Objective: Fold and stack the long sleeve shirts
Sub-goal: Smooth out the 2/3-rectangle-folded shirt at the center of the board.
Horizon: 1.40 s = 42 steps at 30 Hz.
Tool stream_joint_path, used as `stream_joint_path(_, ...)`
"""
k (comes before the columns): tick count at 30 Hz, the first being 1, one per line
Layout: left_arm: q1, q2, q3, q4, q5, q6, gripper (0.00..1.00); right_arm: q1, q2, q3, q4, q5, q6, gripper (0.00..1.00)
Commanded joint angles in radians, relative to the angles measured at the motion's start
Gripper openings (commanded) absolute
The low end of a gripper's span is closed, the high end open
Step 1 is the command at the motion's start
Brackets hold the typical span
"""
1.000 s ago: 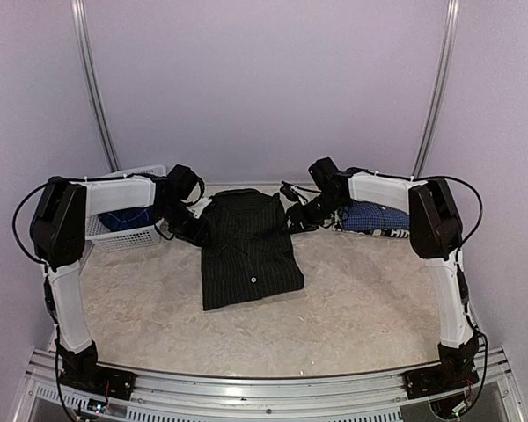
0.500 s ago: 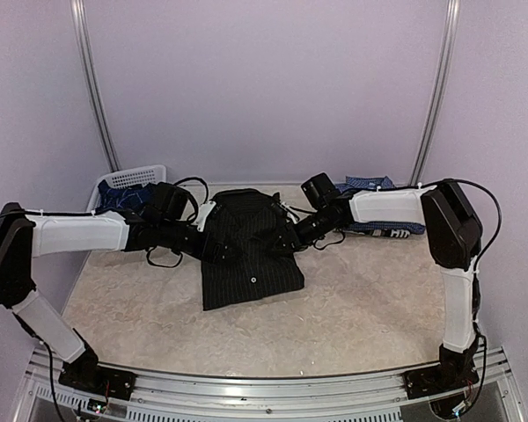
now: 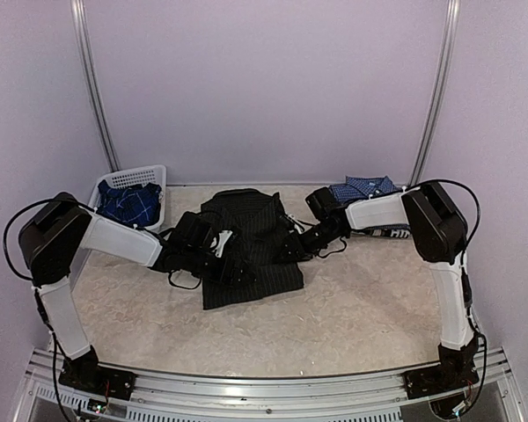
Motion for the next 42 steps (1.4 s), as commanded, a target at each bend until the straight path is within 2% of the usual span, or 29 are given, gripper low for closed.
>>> stream_joint_path(1,-0.021,0.023,0.027,-0.108,-0.155,0.034,0.9,-0.024,0.017,0.026,-0.034,0.067,-0.025,0.44)
stream_joint_path(5,-0.06,0.024,0.055,-0.217,-0.285,0.066,0.9,-0.033,0.004,0.029,-0.056,0.097,-0.056,0.43)
stream_joint_path(14,-0.123,-0.031,0.1,-0.212,-0.317,0.068,0.91,-0.032,-0.103,0.052,-0.065,0.076,-0.133,0.45)
stream_joint_path(20,-0.149,-0.097,0.095,-0.216,-0.338,0.078,0.91,-0.032,-0.143,0.056,-0.069,0.238,-0.076,0.45)
stream_joint_path(25,-0.159,-0.127,0.093,-0.203,-0.34,0.084,0.94,-0.031,-0.103,0.083,-0.064,0.309,-0.086,0.43)
stream_joint_path(36,-0.161,-0.139,0.097,-0.203,-0.339,0.088,0.93,-0.026,0.01,0.165,-0.1,0.291,-0.175,0.44)
stream_joint_path(42,-0.162,-0.136,0.096,-0.209,-0.34,0.093,0.93,-0.025,0.045,0.164,-0.116,0.259,-0.206,0.41)
